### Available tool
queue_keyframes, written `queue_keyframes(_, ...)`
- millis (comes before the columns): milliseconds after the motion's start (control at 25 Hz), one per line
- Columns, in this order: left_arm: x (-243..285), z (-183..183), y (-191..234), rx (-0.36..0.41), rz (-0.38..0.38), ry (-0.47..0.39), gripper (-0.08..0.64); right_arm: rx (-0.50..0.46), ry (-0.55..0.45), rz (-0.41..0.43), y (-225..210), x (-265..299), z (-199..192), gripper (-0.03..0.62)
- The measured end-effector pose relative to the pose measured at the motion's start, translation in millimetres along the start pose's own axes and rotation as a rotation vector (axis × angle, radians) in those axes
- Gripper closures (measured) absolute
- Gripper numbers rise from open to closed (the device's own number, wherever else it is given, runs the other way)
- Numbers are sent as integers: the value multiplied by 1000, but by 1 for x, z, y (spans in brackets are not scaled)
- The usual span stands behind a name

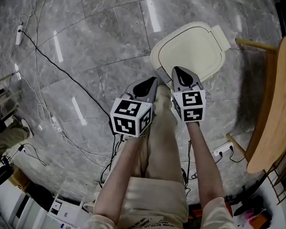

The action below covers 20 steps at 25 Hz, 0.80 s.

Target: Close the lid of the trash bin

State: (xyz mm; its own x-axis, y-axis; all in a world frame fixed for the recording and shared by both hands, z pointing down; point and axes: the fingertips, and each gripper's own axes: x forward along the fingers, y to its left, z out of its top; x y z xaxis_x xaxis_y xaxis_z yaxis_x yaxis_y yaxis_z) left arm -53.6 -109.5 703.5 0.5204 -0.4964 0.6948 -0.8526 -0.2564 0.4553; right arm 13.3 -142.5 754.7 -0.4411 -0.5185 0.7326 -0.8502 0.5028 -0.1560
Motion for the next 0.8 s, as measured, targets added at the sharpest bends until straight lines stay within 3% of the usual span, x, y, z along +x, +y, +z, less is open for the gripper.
queue_keyframes(400, -9, 3, -1, 4, 7, 22, 537, 20, 61, -10, -4, -3, 1, 586)
queue_keyframes(800, -49, 18, -9, -2, 33, 49, 537, -23, 116, 17, 8, -61, 25, 586)
